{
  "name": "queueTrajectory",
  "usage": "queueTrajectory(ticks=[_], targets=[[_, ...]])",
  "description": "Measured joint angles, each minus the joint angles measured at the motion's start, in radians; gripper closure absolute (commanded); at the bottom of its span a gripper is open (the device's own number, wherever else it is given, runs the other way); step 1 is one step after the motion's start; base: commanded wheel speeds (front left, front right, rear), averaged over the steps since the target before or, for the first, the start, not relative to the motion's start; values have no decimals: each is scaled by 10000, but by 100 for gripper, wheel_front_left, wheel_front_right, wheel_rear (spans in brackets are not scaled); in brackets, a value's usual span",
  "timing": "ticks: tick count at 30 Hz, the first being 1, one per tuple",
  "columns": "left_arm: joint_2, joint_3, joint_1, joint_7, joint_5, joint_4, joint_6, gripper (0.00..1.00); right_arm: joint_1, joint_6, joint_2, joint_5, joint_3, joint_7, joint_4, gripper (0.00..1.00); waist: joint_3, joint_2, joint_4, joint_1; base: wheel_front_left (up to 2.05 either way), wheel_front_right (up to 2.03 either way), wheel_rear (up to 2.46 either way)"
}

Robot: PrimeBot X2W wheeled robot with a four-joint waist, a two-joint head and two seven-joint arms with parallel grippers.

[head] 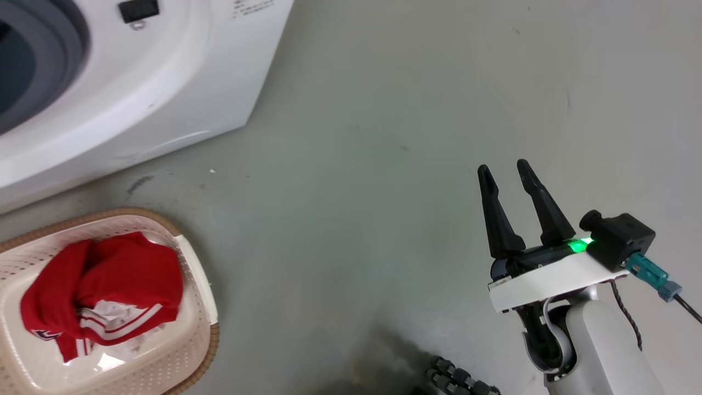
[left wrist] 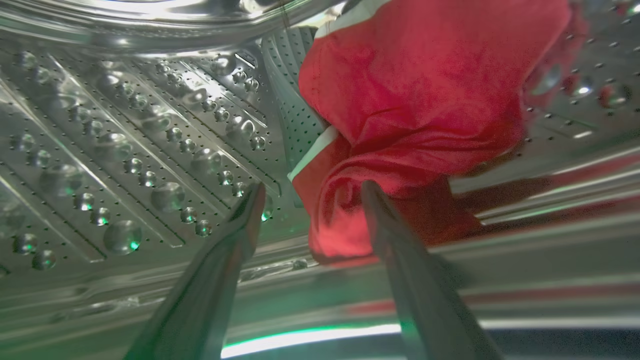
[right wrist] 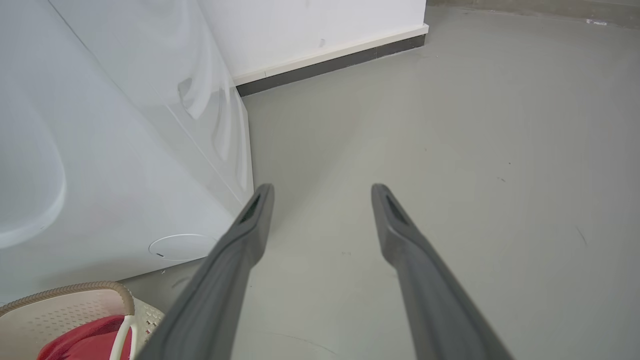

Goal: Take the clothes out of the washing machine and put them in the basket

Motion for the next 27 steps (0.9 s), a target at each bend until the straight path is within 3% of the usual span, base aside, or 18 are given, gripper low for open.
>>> queueTrajectory(ticks=[12,13,15,21,27], targets=[[679,-211,-560,2782,238,-1394,359,0,-222,0,-2,341,286,-6,-56,0,858,0,-598,0,0,0,0],[702,-209,-553,2880,251,-1547,418,46,-252,0,-2,370,305,-6,-56,0,882,0,-615,0,0,0,0],[734,-171,-485,2989,249,-1820,537,100,-279,0,0,384,332,-6,-58,0,913,0,-634,0,0,0,0],[775,-104,-194,3085,219,-2265,769,100,-324,0,0,416,341,-6,-44,0,851,0,-610,0,0,0,0],[759,82,115,1864,86,-2236,970,100,-329,0,2,261,211,-6,6,0,502,0,-492,0,0,0,0]])
